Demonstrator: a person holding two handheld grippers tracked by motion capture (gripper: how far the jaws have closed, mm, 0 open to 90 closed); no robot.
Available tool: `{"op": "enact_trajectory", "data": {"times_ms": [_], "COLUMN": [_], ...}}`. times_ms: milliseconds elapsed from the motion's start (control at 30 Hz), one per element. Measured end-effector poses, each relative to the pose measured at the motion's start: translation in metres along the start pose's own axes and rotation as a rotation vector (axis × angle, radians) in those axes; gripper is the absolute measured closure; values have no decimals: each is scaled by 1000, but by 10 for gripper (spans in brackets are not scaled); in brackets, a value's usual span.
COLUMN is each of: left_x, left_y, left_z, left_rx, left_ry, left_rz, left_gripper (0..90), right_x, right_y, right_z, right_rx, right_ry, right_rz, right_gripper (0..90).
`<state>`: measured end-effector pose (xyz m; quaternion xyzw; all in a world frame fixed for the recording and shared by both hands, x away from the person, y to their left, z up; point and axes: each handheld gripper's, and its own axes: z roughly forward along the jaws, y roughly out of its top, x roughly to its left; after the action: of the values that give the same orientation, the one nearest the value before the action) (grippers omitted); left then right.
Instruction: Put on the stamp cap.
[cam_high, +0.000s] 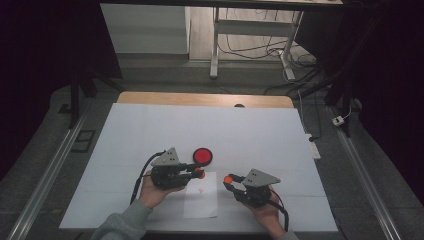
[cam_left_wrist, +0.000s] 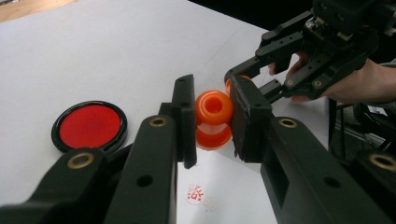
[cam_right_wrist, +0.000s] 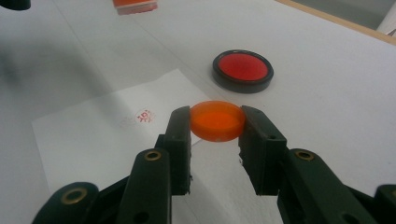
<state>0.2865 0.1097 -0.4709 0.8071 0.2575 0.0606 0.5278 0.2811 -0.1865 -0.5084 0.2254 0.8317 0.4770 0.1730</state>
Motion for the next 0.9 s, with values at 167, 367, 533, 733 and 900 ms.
{"op": "enact_trajectory", "data": {"times_ms": [167,367,533,733,900], "left_x": [-1,-3,-6,-7,-9], "left_y": [1,2,4,5,6], "left_z": [-1,0,1,2,3], "left_rx": [-11,-16,-21,-26,-30], "left_ry": [-7,-17,-24,-28,-37], "left_rz": [-1,3,6,11,13], "left_gripper": [724,724,724,724,724], "right_x": [5,8,11,14,16], "right_y": [2,3,4,5,7], "right_z": [6,10,12,15,16], "right_rx": [4,10,12,7,2], "right_ry": [14,22,29,45,50], "right_rz": [-10,-16,-25,-25,-27], "right_gripper": [642,642,642,642,642]}}
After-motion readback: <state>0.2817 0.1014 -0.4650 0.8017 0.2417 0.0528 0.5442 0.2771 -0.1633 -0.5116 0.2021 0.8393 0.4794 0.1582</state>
